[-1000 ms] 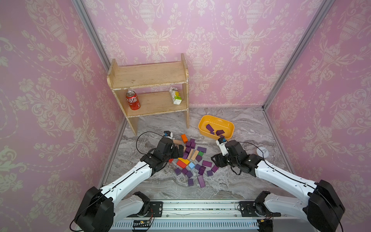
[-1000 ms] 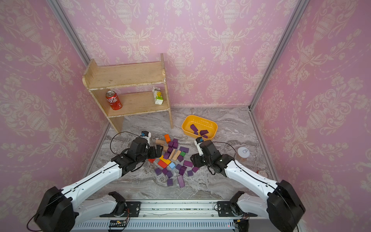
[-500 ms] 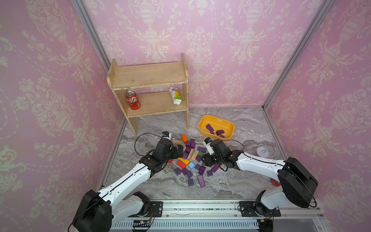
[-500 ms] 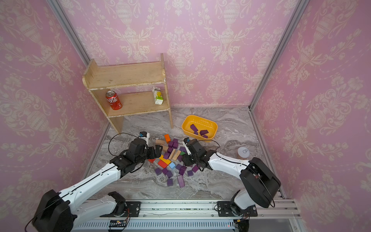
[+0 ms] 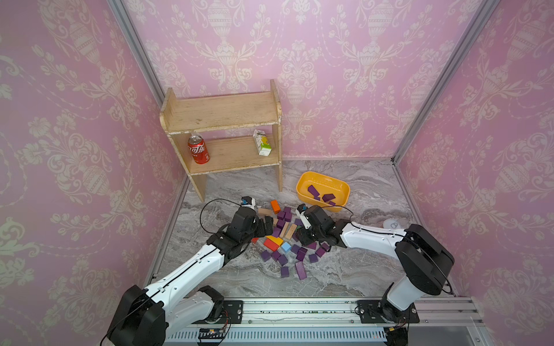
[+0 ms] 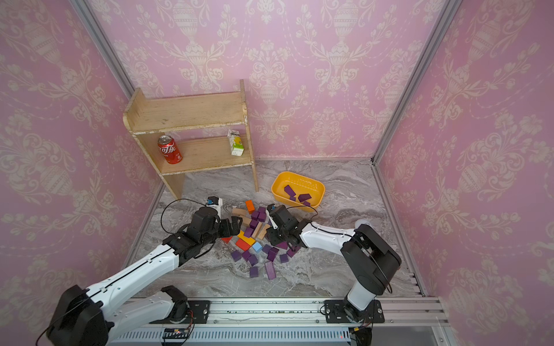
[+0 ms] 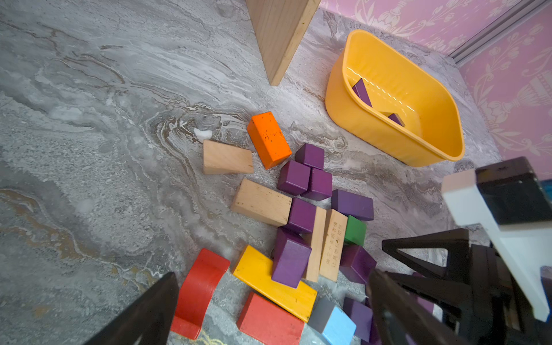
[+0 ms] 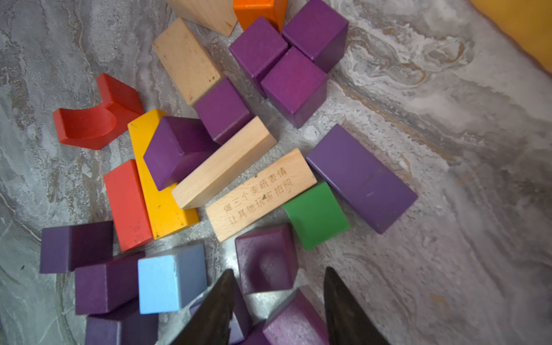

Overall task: Pick purple bricks into the storage bin
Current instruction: Pick up the building block from the center of the board.

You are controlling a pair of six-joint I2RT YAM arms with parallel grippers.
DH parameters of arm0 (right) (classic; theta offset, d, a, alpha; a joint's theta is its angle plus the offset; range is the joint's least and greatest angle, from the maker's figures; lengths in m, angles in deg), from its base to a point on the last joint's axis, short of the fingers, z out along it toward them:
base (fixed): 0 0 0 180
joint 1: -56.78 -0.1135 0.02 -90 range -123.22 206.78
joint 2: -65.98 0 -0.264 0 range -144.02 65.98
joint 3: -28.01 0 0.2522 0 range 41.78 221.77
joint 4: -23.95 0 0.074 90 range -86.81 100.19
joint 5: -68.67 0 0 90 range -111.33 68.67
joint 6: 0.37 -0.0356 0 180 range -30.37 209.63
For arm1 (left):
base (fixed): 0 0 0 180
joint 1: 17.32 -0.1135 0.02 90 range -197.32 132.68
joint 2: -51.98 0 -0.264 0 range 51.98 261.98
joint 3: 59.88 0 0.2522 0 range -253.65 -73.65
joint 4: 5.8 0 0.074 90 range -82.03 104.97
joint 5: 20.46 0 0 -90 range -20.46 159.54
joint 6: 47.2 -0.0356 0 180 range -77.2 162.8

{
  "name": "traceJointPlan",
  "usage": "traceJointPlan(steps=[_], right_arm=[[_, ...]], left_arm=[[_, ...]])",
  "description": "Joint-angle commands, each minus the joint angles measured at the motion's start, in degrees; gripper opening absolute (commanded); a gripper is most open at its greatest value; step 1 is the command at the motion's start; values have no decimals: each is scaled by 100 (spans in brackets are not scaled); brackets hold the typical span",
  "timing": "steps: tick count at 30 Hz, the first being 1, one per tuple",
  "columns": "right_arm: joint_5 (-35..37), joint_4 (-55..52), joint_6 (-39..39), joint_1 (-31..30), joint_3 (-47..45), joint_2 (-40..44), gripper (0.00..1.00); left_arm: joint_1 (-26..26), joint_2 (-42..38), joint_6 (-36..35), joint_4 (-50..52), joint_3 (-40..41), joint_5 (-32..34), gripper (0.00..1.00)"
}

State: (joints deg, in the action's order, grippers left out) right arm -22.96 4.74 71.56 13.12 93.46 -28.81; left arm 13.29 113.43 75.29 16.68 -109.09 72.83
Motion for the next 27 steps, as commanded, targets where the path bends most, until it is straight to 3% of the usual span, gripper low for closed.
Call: traceJointPlan(steps=[1, 16, 18, 20, 27], right_arm=[[128, -196, 7, -66, 160, -164, 48], [321, -307, -41, -160, 346, -581, 41], [328, -307, -31, -165, 356, -598, 35], [335, -333, -22, -173, 358, -580, 31], [467, -458, -57, -173, 359, -233, 30]], left_arm=[[-20, -166, 82, 116, 72, 74, 99], [-20, -173, 79, 155, 97, 94, 99], [-20, -177, 77, 153, 83, 93, 99], [-20, -170, 77, 157, 82, 102, 99], [-20, -142, 73, 132, 55, 98, 99]])
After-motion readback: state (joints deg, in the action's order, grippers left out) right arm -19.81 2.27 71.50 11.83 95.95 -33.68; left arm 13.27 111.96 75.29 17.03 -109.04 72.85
